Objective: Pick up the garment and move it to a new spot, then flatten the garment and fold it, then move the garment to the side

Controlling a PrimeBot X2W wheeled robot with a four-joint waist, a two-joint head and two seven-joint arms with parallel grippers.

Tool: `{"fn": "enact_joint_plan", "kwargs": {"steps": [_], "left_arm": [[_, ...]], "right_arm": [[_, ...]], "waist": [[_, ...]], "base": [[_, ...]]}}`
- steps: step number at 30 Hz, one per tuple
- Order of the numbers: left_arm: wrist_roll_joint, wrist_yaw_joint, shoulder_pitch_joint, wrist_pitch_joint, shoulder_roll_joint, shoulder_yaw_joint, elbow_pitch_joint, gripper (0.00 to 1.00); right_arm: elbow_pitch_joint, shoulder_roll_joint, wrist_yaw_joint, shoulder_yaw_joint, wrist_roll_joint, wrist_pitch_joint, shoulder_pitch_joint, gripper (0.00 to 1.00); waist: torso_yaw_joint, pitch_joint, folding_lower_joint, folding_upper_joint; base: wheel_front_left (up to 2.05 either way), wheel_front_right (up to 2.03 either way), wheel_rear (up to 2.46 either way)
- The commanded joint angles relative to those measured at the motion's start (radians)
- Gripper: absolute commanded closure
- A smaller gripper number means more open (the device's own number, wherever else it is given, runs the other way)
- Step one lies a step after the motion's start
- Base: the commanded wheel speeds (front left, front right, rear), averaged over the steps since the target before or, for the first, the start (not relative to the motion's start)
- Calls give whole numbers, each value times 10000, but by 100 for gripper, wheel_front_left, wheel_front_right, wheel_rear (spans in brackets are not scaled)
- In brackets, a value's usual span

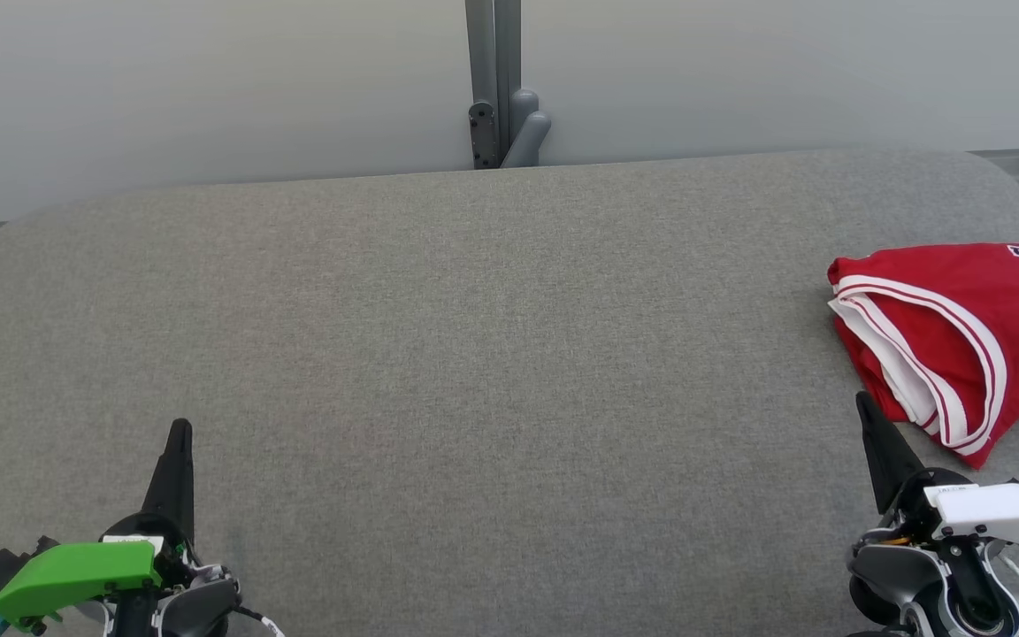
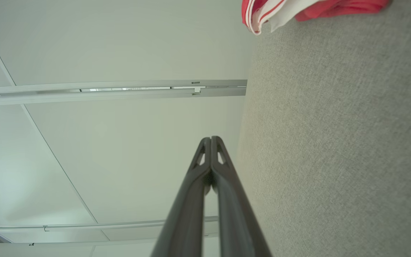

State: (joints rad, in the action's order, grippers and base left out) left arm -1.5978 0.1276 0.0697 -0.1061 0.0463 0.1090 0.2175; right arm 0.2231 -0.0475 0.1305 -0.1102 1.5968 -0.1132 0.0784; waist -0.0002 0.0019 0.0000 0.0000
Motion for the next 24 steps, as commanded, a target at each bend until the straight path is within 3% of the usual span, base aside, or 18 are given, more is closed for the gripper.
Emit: {"fn": "enact_joint_plan", "kwargs": {"steps": [1,24], "left_arm": [[-167,56,140,-74,71,48,-59,100],[-193,49,134,-64,71,46,-65,100]], "right_arm": [[-60,-51,4,-33,155,-57,89,100],[-61,-50,4,-34,223,-67,68,100]], "waist": [[1,1,0,0],[2,4,0,0]], "base": [[0,0,0],[0,0,0]]}}
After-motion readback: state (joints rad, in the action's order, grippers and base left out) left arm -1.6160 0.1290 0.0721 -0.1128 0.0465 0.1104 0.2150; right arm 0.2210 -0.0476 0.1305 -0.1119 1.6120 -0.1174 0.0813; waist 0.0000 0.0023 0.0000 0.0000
